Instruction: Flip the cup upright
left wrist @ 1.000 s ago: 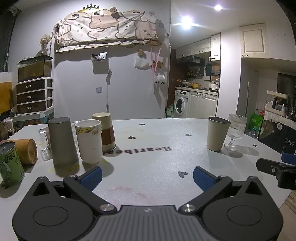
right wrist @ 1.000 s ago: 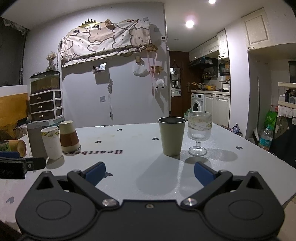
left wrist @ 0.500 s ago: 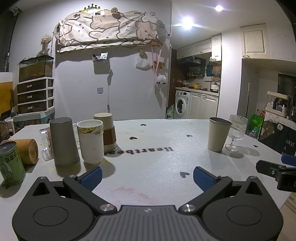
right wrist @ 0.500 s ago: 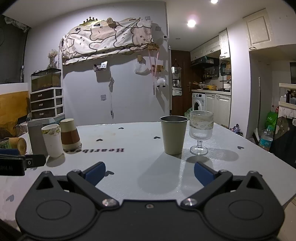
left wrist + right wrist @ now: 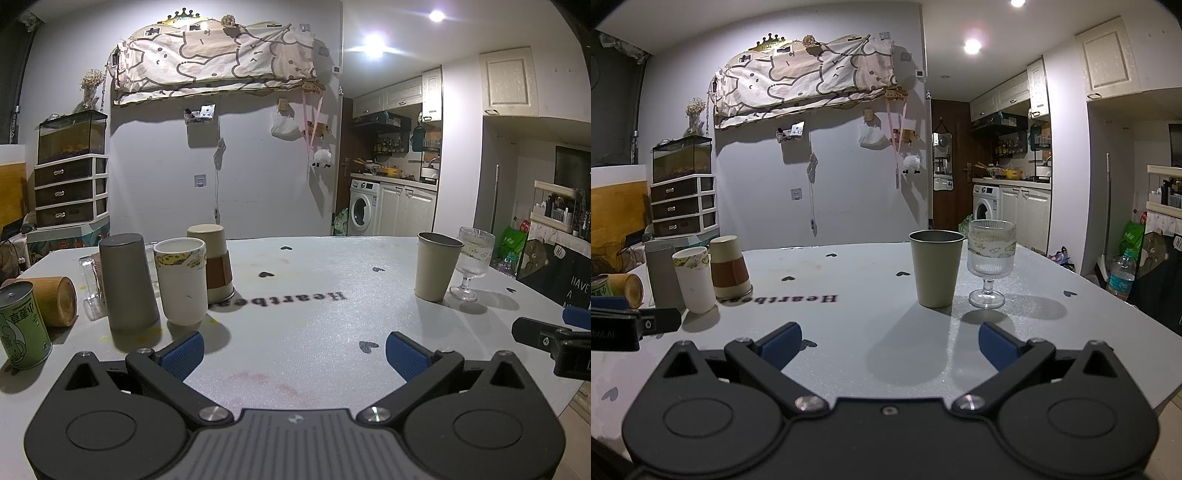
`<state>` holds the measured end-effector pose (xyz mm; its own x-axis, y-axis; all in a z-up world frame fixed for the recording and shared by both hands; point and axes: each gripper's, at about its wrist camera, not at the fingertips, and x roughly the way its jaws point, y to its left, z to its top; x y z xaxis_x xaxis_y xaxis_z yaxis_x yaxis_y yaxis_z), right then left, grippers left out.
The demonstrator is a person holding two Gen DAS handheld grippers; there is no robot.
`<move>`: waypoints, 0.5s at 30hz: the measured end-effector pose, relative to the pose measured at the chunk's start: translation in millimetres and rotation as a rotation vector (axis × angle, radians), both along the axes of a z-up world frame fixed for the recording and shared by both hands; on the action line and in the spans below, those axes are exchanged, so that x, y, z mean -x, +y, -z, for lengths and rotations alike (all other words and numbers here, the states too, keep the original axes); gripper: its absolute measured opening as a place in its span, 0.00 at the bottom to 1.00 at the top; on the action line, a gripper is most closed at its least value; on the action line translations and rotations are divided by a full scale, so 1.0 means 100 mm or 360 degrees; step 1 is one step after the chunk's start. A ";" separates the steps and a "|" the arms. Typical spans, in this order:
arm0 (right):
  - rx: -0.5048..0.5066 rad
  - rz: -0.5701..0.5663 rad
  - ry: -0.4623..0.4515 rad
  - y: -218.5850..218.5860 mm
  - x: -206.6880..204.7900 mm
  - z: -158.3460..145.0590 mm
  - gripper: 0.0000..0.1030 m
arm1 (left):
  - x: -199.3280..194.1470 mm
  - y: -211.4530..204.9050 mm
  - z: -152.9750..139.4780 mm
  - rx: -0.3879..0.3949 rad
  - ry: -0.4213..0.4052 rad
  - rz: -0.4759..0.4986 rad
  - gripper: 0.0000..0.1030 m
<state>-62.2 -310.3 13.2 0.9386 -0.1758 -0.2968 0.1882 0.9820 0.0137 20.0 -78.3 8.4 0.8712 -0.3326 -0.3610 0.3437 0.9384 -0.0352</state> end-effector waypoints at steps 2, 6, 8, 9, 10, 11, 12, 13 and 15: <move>0.0000 0.0000 0.0002 0.00 0.00 0.00 1.00 | 0.00 0.01 0.00 -0.0001 0.0001 -0.0001 1.00; 0.0003 0.0000 -0.0001 0.00 0.00 0.00 1.00 | 0.00 0.00 0.00 0.0001 0.0000 -0.0003 1.00; 0.0002 0.0000 0.0001 0.00 0.00 0.00 1.00 | 0.00 0.00 0.00 0.0001 0.0001 -0.0001 1.00; 0.0002 0.0000 0.0001 0.00 0.00 0.00 1.00 | 0.00 0.01 0.00 0.0001 0.0000 -0.0001 1.00; 0.0003 0.0000 0.0001 0.00 0.00 0.00 1.00 | 0.00 0.01 0.00 0.0000 0.0001 -0.0001 1.00; 0.0004 -0.0001 0.0002 0.00 0.00 0.00 1.00 | 0.00 0.01 0.01 0.0000 0.0002 -0.0001 1.00; 0.0005 -0.0002 0.0002 0.00 0.00 0.00 1.00 | 0.00 0.00 0.00 0.0001 0.0002 -0.0001 1.00; 0.0006 -0.0002 0.0002 0.00 0.00 0.00 1.00 | 0.00 0.01 0.00 0.0000 0.0002 -0.0001 1.00; 0.0007 -0.0002 0.0001 -0.01 0.00 0.00 1.00 | 0.00 0.01 0.00 -0.0001 0.0001 -0.0001 1.00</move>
<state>-62.4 -310.9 13.4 0.9386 -0.1757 -0.2969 0.1869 0.9823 0.0094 20.3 -77.2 8.1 0.8711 -0.3319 -0.3619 0.3430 0.9387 -0.0350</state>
